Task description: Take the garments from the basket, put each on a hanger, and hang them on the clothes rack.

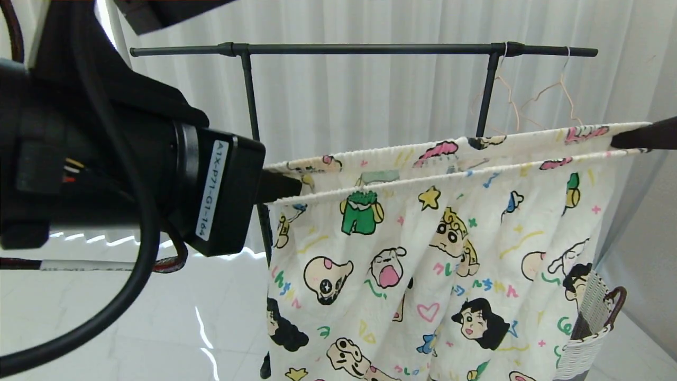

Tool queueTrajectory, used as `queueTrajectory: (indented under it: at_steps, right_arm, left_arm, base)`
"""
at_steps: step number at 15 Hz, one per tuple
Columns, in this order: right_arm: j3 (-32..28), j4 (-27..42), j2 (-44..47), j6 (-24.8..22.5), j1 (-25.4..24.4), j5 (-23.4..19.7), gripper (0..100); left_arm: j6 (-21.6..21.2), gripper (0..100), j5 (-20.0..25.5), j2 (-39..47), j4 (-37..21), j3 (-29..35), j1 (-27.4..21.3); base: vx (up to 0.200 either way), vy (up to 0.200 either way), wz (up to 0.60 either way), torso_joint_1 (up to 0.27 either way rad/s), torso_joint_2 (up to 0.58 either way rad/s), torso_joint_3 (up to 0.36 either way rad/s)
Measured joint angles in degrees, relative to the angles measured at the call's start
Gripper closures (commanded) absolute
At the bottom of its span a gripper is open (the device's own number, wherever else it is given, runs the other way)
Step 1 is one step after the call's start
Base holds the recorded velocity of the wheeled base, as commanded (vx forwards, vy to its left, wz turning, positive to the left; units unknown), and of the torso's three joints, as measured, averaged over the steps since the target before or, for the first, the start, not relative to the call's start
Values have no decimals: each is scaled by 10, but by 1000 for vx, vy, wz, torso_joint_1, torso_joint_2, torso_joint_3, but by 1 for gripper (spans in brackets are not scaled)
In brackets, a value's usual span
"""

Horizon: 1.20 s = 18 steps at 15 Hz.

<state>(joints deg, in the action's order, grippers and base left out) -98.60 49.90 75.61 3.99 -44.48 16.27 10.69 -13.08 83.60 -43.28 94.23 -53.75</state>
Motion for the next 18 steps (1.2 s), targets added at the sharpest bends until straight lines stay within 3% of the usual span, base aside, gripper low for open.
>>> queueTrajectory:
  at_steps: [2,6,8,11,14,16,18]
  right_arm:
    - [10,35,-30,1,-21,-2,100]
    - [49,98,-95,3,-148,-2,100]
    - [55,114,-111,4,-210,-2,100]
    - [57,101,-108,5,-236,-2,100]
    - [57,55,-93,11,-193,-6,100]
    - [53,-27,-65,9,-144,-32,100]
    - [33,-74,-25,7,-114,-46,100]
  left_arm:
    - [-19,100,0,-1,65,0,-7]
    - [-129,100,6,4,247,-71,-7]
    - [-143,100,11,6,276,-112,-3]
    - [-142,100,14,0,280,-139,3]
    - [-143,100,13,-27,260,-169,3]
    - [-125,100,13,-60,172,-184,-11]
    - [-60,100,13,-94,119,-189,-51]
  base:
    - [0,0,0,0,0,0]
    - [0,0,0,0,0,0]
    - [0,0,0,0,0,0]
    - [0,0,0,0,0,0]
    - [0,0,0,0,0,0]
    - [0,0,0,0,0,0]
    - [0,0,0,0,0,0]
